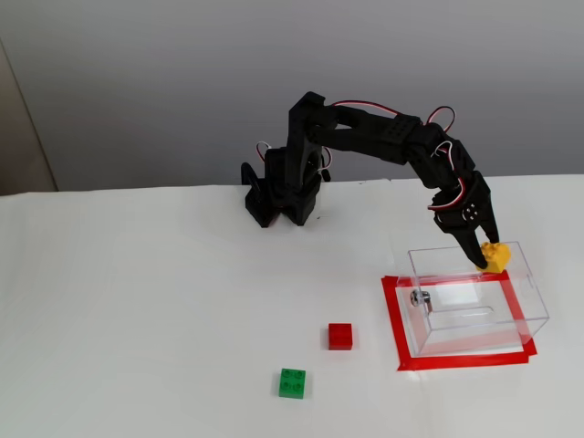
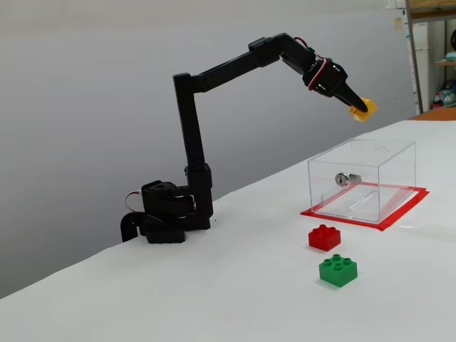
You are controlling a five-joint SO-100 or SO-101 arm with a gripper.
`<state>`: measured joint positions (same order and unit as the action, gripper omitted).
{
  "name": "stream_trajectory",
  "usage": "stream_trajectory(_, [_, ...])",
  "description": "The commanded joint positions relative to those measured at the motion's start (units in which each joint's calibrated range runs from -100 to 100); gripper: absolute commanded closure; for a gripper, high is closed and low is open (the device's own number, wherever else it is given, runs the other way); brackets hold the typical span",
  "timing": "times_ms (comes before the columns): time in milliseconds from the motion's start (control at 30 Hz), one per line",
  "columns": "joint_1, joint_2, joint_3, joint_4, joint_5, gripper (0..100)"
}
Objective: Pick the yellow lego brick and place it into the transparent box
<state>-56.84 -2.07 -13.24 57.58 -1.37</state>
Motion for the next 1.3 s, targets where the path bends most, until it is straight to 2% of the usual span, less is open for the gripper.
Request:
stream_trajectory(0, [0.16, -0.52, -2.76, -0.58, -0.04, 84])
stream_trajectory(900, [0.53, -0.94, -2.4, 0.03, -0.15, 82])
stream_trajectory(1100, [0.61, -1.11, -1.86, 0.29, 0.12, 65])
stream_trajectory(1267, [0.53, -0.86, -1.95, 0.21, 0.17, 63])
